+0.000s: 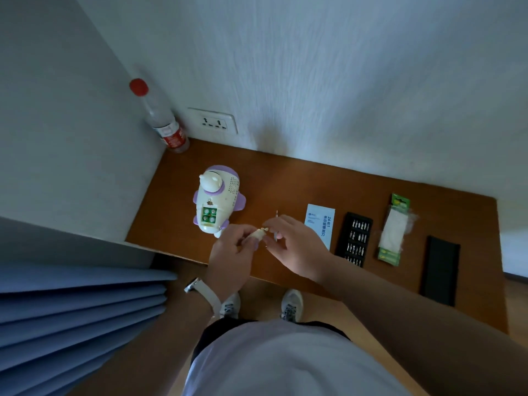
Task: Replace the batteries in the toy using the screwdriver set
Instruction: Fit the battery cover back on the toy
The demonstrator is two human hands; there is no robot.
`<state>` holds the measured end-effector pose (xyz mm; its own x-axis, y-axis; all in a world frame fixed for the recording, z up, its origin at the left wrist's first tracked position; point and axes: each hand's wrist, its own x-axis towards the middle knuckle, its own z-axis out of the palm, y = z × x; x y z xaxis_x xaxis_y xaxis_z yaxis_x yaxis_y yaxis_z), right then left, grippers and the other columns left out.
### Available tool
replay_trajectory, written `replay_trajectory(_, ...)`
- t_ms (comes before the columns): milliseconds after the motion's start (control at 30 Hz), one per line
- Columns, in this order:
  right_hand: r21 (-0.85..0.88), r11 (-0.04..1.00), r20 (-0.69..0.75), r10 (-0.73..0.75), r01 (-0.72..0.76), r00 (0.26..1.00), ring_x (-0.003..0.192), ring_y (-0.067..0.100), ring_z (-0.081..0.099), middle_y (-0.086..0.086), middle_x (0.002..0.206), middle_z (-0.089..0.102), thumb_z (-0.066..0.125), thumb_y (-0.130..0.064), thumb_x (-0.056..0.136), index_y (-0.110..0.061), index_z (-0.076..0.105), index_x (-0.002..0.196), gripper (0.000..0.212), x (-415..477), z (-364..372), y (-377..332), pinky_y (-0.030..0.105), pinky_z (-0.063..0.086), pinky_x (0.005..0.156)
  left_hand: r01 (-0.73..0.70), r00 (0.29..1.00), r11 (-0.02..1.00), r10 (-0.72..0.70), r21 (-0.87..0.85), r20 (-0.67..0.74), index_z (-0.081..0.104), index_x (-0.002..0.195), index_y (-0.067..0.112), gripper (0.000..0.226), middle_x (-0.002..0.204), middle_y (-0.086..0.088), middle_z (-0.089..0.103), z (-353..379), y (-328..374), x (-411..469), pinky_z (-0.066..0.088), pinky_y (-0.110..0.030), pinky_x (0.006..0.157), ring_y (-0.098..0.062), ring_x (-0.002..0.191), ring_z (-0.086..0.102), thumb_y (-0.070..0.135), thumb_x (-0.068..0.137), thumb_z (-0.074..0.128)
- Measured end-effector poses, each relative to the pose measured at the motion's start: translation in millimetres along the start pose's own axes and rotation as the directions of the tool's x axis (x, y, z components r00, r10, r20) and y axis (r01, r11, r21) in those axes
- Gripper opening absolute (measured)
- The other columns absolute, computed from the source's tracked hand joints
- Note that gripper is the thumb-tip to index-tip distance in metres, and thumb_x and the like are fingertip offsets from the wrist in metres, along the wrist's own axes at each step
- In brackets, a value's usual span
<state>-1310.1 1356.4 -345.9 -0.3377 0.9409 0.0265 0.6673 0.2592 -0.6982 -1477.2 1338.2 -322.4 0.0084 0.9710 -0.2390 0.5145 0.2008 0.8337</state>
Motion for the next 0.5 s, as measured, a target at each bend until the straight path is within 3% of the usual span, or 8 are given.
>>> replay_trajectory(67,0.009,1.0,-0.036,-0.005,0.006,0.999,0.068,0.007,0.051,-0.015,0.083,0.051,0.062,-0.031,0.092,-0.019,0.064,0.099,0.014,-0.1,-0.2,-6.3,0.014,0.034,0.055,-0.046,0.999,0.999,0.046,0.005,0.015,0.062,0.091,0.035,0.021,0.087,0.007,0.061,-10.6,2.7,1.6,0.048,-0.019,0.065,-0.007,0.079,0.057,0.015,0.097,0.061)
replay_trajectory(167,0.023,1.0,-0.049,0.019,-0.018,0.999,0.066,0.01,0.049,-0.012,0.076,0.051,0.06,-0.032,0.092,-0.02,0.061,0.092,0.012,2.3,1.2,-15.8,0.023,0.038,0.054,-0.068,0.998,0.997,0.068,-0.021,0.006,0.064,0.1,0.031,0.013,0.092,0.01,0.062,-25.5,8.7,2.8,0.049,-0.014,0.066,-0.003,0.084,0.059,0.019,0.096,0.064)
replay_trajectory(300,0.07,0.997,-0.015,0.041,-0.04,0.999,0.066,0.013,0.054,-0.005,0.075,0.059,0.056,-0.034,0.095,-0.021,0.06,0.094,0.014,10.3,3.1,-33.7,0.036,0.048,0.058,0.011,1.0,0.992,-0.01,-0.128,0.005,0.065,0.1,0.034,0.009,0.091,0.008,0.068,-42.9,7.3,2.7,0.054,-0.018,0.064,-0.009,0.085,0.063,0.026,0.095,0.064)
replay_trajectory(400,0.123,0.991,-0.025,0.061,-0.058,0.998,0.068,0.011,0.055,-0.005,0.077,0.061,0.054,-0.037,0.097,-0.02,0.061,0.096,0.018,16.8,6.9,-48.5,0.033,0.047,0.059,0.037,0.999,0.981,-0.035,-0.188,0.012,0.063,0.091,0.04,0.012,0.09,0.013,0.068,-53.9,1.4,2.1,0.058,-0.026,0.073,-0.012,0.09,0.064,0.028,0.095,0.064)
replay_trajectory(500,0.249,0.96,0.001,0.132,-0.128,0.991,0.072,0.008,0.061,-0.008,0.082,0.065,0.055,-0.037,0.097,-0.018,0.062,0.104,0.021,25.3,14.4,-61.1,0.027,0.049,0.061,0.091,0.996,0.964,-0.085,-0.249,0.036,0.067,0.091,0.033,0.007,0.088,0.012,0.07,-65.7,-1.9,4.6,0.061,-0.04,0.082,-0.016,0.091,0.067,0.028,0.094,0.065)
